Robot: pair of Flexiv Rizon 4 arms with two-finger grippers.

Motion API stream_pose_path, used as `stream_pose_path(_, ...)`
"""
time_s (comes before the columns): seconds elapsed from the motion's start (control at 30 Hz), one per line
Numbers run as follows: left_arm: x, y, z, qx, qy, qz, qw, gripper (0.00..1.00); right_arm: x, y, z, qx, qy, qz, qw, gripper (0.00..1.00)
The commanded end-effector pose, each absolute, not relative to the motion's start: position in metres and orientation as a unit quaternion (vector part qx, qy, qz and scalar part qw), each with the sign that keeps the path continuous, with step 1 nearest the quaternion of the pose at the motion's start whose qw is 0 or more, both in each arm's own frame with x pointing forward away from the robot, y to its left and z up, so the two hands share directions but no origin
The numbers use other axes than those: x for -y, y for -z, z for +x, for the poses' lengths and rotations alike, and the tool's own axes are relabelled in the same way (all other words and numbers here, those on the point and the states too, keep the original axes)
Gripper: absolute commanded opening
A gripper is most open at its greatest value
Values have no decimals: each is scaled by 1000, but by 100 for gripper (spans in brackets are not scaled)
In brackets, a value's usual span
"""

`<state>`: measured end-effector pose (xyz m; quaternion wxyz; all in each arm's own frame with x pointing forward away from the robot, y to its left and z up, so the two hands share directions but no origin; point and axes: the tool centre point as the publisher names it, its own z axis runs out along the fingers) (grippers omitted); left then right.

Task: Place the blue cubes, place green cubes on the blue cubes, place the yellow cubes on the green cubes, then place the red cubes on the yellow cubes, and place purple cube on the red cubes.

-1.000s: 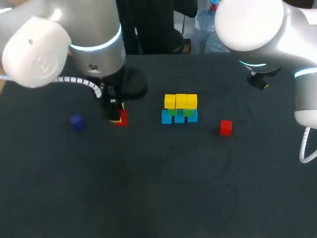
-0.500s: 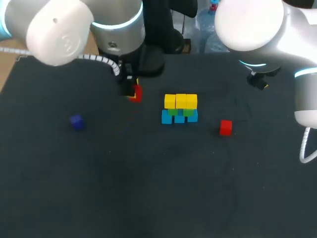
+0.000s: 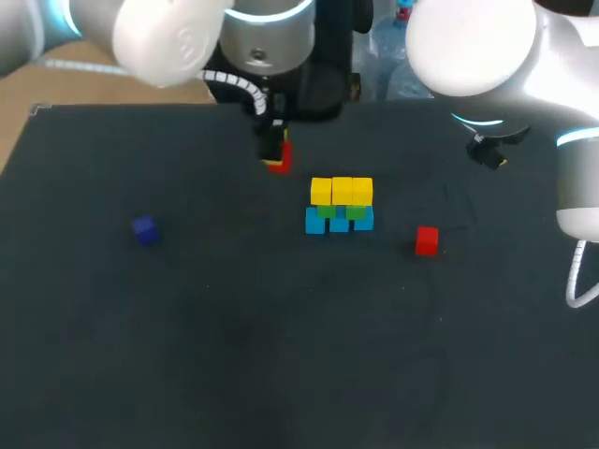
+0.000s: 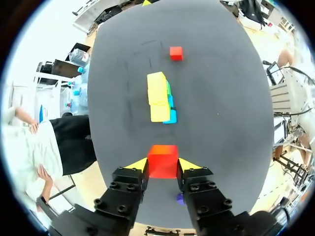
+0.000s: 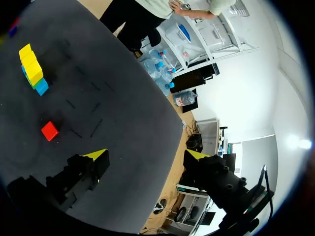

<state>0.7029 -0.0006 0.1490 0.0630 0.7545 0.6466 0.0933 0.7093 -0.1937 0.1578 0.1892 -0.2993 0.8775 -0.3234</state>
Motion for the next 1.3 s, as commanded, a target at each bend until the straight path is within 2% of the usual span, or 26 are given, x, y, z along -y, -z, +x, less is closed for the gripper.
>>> stream_pose_path(0.03,17,-146,715,-653,-97,751,30,0,195,-157,709,-877,323,-299,191,100)
stream_pose_path(0.4,36,-144,721,-694,-86,715,6,0,195,-157,709,-877,323,-299,191,100)
stream_pose_path(0.8,53,-148,713,-699,-54,712,26,0,195,-157,709,-877,323,-299,191,100)
stream_pose_path(1.3,70,-131,710,-703,-30,711,16,0,195,-157,709,-877,323,-299,191,100)
